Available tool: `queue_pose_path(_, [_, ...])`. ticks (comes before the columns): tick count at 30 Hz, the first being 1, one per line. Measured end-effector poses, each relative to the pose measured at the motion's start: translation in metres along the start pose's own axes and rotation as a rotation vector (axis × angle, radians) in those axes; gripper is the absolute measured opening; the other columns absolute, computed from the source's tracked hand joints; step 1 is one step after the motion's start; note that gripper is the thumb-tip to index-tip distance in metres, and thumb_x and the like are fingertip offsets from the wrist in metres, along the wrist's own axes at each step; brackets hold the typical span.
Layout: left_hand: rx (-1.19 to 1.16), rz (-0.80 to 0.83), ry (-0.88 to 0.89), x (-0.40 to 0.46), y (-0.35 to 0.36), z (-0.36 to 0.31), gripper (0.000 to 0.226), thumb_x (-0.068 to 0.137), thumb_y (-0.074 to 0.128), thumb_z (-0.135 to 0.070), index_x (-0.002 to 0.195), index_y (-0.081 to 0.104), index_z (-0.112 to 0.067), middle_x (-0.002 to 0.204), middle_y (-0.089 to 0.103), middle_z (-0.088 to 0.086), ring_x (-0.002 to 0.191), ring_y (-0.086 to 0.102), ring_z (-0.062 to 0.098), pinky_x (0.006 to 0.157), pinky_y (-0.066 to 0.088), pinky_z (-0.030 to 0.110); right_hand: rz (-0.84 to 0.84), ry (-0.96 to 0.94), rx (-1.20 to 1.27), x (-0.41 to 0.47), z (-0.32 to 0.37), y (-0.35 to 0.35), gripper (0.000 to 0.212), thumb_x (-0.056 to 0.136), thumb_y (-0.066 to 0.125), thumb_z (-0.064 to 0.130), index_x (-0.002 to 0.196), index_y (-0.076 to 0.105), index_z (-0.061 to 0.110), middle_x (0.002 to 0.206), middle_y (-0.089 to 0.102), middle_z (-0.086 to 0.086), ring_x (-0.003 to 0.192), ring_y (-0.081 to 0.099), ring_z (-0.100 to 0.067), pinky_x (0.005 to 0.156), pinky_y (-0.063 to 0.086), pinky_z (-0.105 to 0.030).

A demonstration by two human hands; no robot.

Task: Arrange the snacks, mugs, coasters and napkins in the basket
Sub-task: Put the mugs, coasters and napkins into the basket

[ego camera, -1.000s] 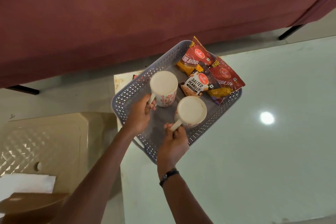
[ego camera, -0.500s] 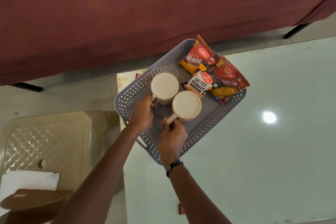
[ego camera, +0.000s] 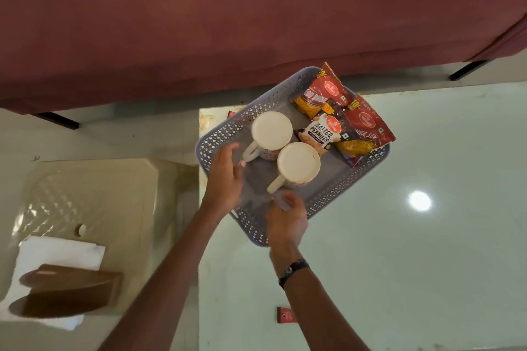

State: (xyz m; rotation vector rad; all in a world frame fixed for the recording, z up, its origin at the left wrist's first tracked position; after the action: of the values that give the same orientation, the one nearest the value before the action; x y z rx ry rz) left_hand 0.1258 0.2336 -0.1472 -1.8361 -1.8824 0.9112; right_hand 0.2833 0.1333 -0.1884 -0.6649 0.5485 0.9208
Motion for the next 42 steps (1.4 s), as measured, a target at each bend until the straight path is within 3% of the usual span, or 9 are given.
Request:
queue_pose_path(3, [-0.196, -0.166, -0.041, -0.035, -0.037, 0.000, 0.032, 0.092, 0.048, -0.011, 0.123, 0.047, -0.003, 0.122, 0.056, 0.008, 0.113, 0.053, 0.017, 0.097, 0.040, 0.024, 0.017, -0.058, -0.053, -0.021, -0.003, -0.019, 0.022, 0.084, 0.056, 0.006, 0.100, 0.061, 0.019, 0.101, 0.065, -0.006, 0.092, 0.064, -0.028, 0.080, 0.056, -0.046])
queue_pose_path(5, [-0.290, -0.249, -0.083, -0.064, -0.058, 0.005, 0.031, 0.091, 0.046, -0.015, 0.120, 0.048, -0.006, 0.116, 0.057, 0.003, 0.108, 0.056, 0.014, 0.097, 0.043, 0.026, 0.101, -0.180, -0.054, -0.042, 0.010, -0.021, 0.019, 0.085, 0.056, 0.002, 0.094, 0.063, 0.018, 0.097, 0.068, -0.007, 0.089, 0.066, -0.024, 0.073, 0.058, -0.035])
queue_pose_path(7, [-0.299, -0.293, -0.156, -0.095, -0.076, 0.016, 0.028, 0.093, 0.046, -0.013, 0.121, 0.049, -0.011, 0.116, 0.058, -0.002, 0.108, 0.055, 0.009, 0.094, 0.043, 0.016, 0.252, -0.276, -0.081, -0.065, 0.026, -0.005, 0.017, 0.087, 0.055, -0.001, 0.090, 0.064, 0.014, 0.091, 0.069, -0.002, 0.085, 0.068, -0.015, 0.067, 0.055, -0.021])
queue_pose_path(10, [-0.273, -0.357, -0.211, -0.139, -0.105, 0.033, 0.029, 0.095, 0.047, -0.012, 0.123, 0.050, -0.012, 0.120, 0.059, -0.004, 0.109, 0.055, 0.004, 0.089, 0.038, 0.002, 0.484, -0.369, -0.168, -0.101, 0.035, 0.042, 0.018, 0.089, 0.052, 0.000, 0.088, 0.065, 0.012, 0.089, 0.071, 0.000, 0.083, 0.068, -0.010, 0.071, 0.054, -0.024])
queue_pose_path(18, [-0.202, -0.749, -0.374, -0.243, -0.180, 0.118, 0.026, 0.092, 0.046, -0.016, 0.118, 0.048, -0.021, 0.121, 0.054, 0.003, 0.113, 0.053, 0.021, 0.094, 0.047, 0.049, 0.916, -0.717, -0.542, -0.215, 0.004, 0.170, 0.020, 0.091, 0.052, 0.008, 0.102, 0.068, 0.011, 0.101, 0.071, 0.003, 0.090, 0.062, -0.005, 0.075, 0.040, 0.001])
queue_pose_path(22, [-0.150, -0.891, -0.481, -0.269, -0.197, 0.147, 0.046, 0.087, 0.043, -0.017, 0.132, 0.038, -0.013, 0.140, 0.040, 0.010, 0.128, 0.041, 0.026, 0.095, 0.047, 0.054, 1.055, -0.888, -0.786, -0.252, -0.032, 0.212, 0.031, 0.093, 0.050, 0.013, 0.122, 0.060, 0.012, 0.121, 0.066, -0.005, 0.111, 0.061, -0.017, 0.097, 0.048, -0.028])
queue_pose_path(27, [-0.166, -0.972, -0.561, -0.266, -0.206, 0.160, 0.054, 0.086, 0.053, -0.012, 0.136, 0.033, -0.013, 0.147, 0.029, 0.010, 0.130, 0.032, 0.025, 0.099, 0.044, 0.052, 1.068, -0.983, -0.947, -0.264, -0.052, 0.235, 0.034, 0.092, 0.051, 0.021, 0.125, 0.058, 0.017, 0.119, 0.066, -0.009, 0.110, 0.061, -0.027, 0.091, 0.050, -0.039])
queue_pose_path(35, [-0.359, -0.813, -0.628, -0.258, -0.192, 0.184, 0.052, 0.092, 0.049, -0.007, 0.140, 0.034, -0.019, 0.136, 0.052, 0.004, 0.121, 0.052, 0.015, 0.093, 0.044, 0.024, 1.030, -1.130, -1.022, -0.269, -0.056, 0.240, 0.034, 0.094, 0.040, 0.012, 0.120, 0.061, 0.016, 0.100, 0.068, -0.019, 0.090, 0.061, -0.037, 0.076, 0.053, -0.042])
queue_pose_path(42, [-0.261, -0.780, -0.555, -0.247, -0.194, 0.151, 0.056, 0.092, 0.049, -0.001, 0.142, 0.031, -0.021, 0.146, 0.043, 0.007, 0.133, 0.044, 0.021, 0.105, 0.044, 0.042, 1.007, -1.152, -0.796, -0.267, -0.027, 0.211, 0.035, 0.095, 0.048, 0.014, 0.129, 0.055, 0.014, 0.100, 0.072, -0.014, 0.086, 0.066, -0.030, 0.078, 0.055, -0.037])
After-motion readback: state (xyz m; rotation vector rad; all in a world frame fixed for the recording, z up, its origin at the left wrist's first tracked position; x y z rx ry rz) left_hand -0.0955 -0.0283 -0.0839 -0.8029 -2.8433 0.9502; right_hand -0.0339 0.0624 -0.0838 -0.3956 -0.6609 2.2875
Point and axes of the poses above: each hand's wrist, its own x-axis towards the middle knuckle, its own y-axis out of the palm, z = x × y, the point moved 9 cm from there along x, towards the middle knuckle
